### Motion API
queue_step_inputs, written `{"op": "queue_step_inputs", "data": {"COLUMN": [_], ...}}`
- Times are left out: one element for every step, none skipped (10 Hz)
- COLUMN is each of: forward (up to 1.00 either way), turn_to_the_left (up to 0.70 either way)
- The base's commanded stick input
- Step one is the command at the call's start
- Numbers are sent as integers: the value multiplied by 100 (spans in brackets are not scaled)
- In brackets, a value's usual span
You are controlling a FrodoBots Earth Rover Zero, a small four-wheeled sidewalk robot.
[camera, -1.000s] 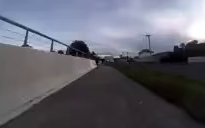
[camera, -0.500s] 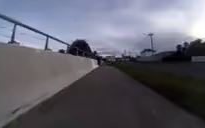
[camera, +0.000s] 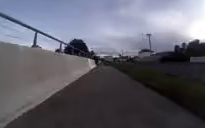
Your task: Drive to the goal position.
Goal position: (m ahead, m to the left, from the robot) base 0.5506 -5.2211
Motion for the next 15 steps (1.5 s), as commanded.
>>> {"op": "queue_step_inputs", "data": {"forward": [85,85,85,85,85,85,85,85,85,85,85,85,85,85,85], "turn_to_the_left": [0,0,0,0,0,0,0,0,0,0,0,0,0,0,0]}}
